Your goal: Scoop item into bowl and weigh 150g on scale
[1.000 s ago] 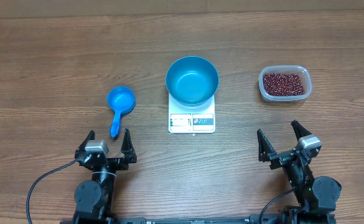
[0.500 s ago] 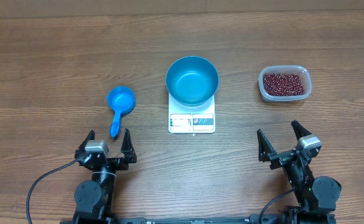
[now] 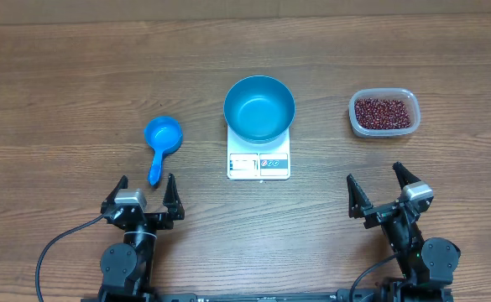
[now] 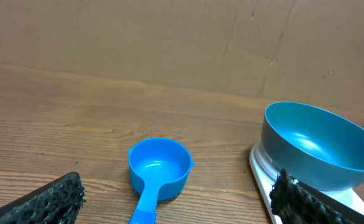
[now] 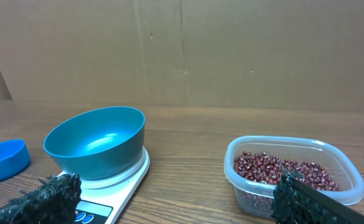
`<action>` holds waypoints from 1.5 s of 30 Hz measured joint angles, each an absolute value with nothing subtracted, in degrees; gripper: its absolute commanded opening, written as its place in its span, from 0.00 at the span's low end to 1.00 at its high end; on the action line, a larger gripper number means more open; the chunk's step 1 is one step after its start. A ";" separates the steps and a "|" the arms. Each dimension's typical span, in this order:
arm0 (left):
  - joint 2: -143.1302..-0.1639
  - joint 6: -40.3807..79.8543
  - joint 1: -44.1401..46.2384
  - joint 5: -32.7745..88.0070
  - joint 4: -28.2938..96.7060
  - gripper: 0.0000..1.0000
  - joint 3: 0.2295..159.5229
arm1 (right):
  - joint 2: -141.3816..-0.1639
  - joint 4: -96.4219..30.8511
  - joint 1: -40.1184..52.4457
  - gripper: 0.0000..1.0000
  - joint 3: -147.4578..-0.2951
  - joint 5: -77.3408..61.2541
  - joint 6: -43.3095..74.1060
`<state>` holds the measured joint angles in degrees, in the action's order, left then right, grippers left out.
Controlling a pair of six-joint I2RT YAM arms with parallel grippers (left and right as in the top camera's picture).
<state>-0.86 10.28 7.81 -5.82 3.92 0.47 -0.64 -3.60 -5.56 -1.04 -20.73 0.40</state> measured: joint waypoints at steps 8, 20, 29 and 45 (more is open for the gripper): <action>-0.86 10.28 7.81 -5.82 3.92 1.00 0.47 | -0.64 -3.60 -5.58 1.00 -1.04 -20.73 0.40; -0.86 10.28 7.81 -5.85 3.92 0.99 0.47 | -0.64 -3.62 -5.58 1.00 -1.04 -20.73 0.40; -0.86 10.28 7.81 -5.85 3.92 1.00 0.47 | -0.64 -3.62 -5.58 1.00 -1.04 -20.73 0.40; -0.86 10.28 7.81 -5.85 3.92 1.00 0.47 | -0.62 -3.57 -5.56 1.00 -1.04 -20.73 0.38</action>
<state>-0.86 10.28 7.81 -5.85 3.92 0.47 -0.62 -3.57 -5.56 -1.04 -20.73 0.38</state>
